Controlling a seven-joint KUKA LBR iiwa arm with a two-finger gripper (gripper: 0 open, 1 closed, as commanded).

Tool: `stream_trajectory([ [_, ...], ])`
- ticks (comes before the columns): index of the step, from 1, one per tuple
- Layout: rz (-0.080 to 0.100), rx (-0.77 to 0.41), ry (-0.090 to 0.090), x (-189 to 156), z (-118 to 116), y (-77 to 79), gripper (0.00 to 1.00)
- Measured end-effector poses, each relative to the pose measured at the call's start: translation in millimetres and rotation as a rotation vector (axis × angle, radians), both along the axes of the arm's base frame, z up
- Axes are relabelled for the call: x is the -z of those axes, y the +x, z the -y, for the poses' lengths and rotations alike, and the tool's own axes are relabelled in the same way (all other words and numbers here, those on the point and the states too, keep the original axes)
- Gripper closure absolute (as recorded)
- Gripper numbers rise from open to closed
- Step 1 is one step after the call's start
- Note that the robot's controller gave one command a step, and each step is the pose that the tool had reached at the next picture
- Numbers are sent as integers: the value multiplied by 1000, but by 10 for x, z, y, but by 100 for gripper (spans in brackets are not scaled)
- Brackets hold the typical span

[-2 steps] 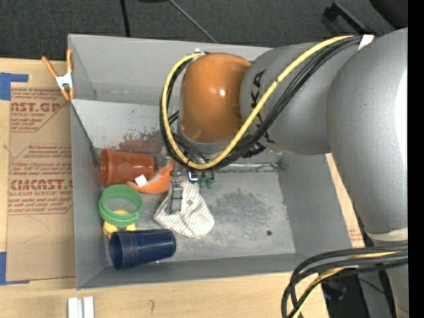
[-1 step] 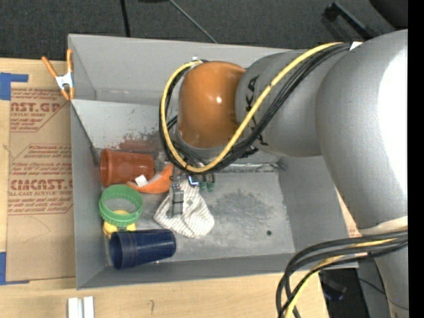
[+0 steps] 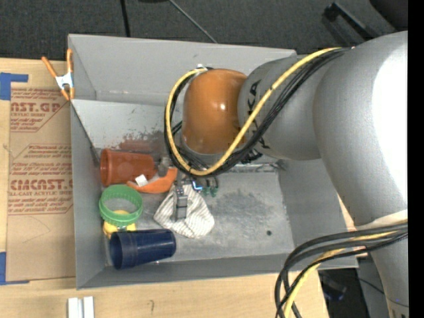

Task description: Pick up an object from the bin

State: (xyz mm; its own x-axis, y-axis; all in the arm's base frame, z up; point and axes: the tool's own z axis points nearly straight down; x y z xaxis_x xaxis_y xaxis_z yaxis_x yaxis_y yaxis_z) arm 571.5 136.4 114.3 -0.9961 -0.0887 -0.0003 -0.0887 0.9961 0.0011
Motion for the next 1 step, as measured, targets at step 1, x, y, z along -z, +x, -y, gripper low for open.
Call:
stream_trajectory([
  [1,3,151,2,199,159,19,0],
])
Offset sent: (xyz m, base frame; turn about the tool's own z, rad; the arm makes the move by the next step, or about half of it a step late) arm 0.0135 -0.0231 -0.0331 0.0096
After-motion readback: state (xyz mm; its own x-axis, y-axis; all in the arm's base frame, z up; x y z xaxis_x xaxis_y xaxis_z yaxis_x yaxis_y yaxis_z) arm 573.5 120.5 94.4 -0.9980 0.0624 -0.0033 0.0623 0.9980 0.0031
